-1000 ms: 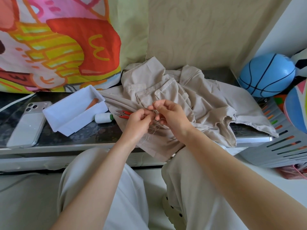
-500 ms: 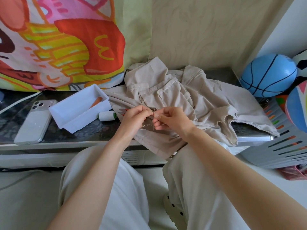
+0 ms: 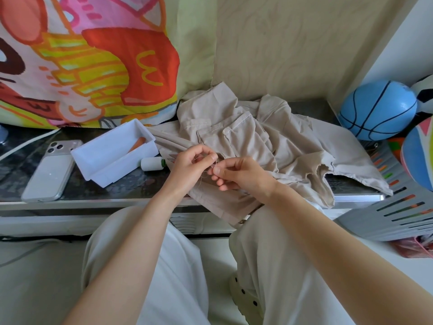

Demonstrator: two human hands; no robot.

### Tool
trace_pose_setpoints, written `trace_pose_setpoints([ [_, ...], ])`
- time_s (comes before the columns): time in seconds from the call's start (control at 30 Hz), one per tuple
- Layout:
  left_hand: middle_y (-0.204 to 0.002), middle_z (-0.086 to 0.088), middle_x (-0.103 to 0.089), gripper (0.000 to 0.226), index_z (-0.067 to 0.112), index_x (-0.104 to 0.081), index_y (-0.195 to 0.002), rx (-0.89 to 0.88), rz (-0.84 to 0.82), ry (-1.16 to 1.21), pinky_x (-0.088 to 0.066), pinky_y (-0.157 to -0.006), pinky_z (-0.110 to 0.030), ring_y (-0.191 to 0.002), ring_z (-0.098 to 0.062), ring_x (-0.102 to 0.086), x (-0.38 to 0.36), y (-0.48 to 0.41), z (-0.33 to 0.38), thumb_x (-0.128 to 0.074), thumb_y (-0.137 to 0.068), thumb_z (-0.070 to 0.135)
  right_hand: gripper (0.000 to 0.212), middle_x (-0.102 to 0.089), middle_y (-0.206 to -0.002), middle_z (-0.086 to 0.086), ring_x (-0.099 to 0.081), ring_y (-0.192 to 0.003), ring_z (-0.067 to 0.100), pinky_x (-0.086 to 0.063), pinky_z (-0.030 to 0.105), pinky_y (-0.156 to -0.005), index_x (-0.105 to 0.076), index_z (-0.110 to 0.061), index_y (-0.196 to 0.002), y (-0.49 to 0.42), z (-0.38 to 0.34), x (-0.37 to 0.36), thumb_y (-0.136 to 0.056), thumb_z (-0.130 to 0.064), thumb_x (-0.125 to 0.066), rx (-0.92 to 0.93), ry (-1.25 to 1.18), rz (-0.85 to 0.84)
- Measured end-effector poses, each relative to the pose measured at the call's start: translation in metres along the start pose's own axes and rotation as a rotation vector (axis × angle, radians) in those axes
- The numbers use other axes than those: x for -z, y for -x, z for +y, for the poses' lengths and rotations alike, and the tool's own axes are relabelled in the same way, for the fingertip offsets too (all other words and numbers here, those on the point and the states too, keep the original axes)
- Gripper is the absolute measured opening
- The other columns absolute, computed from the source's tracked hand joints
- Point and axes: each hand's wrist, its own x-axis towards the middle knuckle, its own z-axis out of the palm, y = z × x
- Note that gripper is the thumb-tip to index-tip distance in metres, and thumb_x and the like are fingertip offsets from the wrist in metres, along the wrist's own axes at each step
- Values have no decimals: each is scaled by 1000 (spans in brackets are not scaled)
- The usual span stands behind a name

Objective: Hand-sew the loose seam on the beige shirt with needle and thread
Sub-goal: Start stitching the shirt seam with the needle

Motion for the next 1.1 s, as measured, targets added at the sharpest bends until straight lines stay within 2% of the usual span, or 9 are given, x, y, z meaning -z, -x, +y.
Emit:
trace_pose_setpoints([
  [0.3, -53, 20, -57, 16, 17, -62, -78, -56, 54, -105, -36, -59, -7, -56, 6, -49, -4, -3, -3, -57, -92, 9, 22, -68, -73, -18, -62, -78, -7, -50, 10, -69, -64, -16, -80, 4, -6, 2, -95, -7, -51, 12, -23, 1],
  [0.37, -72, 20, -60, 8, 19, -64, -86, -86, 121, -165, -41, -71, -16, -78, 4, -55, -4, -6, -10, -61, -90, 12, 20, -67, -77, -13, -61, -77, -4, -49, 10, -67, -65, -16, -82, 4, -7, 2, -95, -9, -52, 7, -62, 24],
  [0.43, -94, 20, -51, 14, 24, -62, -97, -110, 244, -235, -41, -84, -22, -104, -13, -51, -6, -5, -14, -63, -87, 14, 17, -66, -83, -8, -61, -74, -3, -49, 11, -67, -66, -14, -88, 4, -7, 3, -95, -10, -52, 5, -108, 65],
  [0.53, -93, 18, -49, 10, 24, -61, -88, -170, 345, -159, -42, -90, -32, -104, -23, -47, -10, 2, -9, -56, -81, 19, 15, -64, -82, -6, -57, -67, -2, -46, 14, -70, -68, -14, -91, 3, -7, 5, -94, -13, -53, 20, -145, 120],
  [0.67, -86, 16, -53, 17, 39, -64, -74, -164, 235, -65, -42, -92, -39, -101, -22, -49, -16, 6, -6, -52, -78, 50, 13, -64, -71, -14, -57, -60, -4, -44, 16, -69, -66, -14, -90, 2, -8, 5, -94, -14, -54, 32, -179, 134],
  [0.73, -88, 6, -56, 28, 33, -69, -78, -119, 195, -39, -42, -92, -40, -101, -26, -51, -19, 6, -5, -55, -77, 57, 12, -64, -76, -10, -56, -60, -4, -44, 15, -69, -66, -14, -91, 1, -7, 6, -94, -13, -55, 39, -176, 146],
  [0.9, -94, -15, -69, 36, 11, -74, -94, -32, 50, 152, -47, -92, -44, -98, -32, -62, -22, 9, 0, -66, -80, 44, 15, -66, -86, -5, -58, -65, -4, -44, 13, -67, -68, -16, -90, 1, -8, 5, -94, -13, -55, 68, -188, 178],
  [1.0, -100, -10, -72, 22, 7, -71, -104, 20, 14, 228, -48, -99, -37, -104, -22, -65, -21, 9, -2, -61, -91, 21, 13, -66, -74, -11, -56, -61, -3, -43, 14, -69, -69, -17, -91, 2, -8, 5, -93, -17, -56, 73, -186, 173],
  [1.1, -84, 10, -73, 16, 15, -72, -96, 101, 19, 285, -45, -77, -11, -83, 3, -64, -21, 8, 2, -56, -93, 17, 13, -65, -70, -14, -56, -65, -3, -43, 15, -69, -70, -17, -91, 1, -8, 7, -92, -18, -57, 69, -187, 168],
])
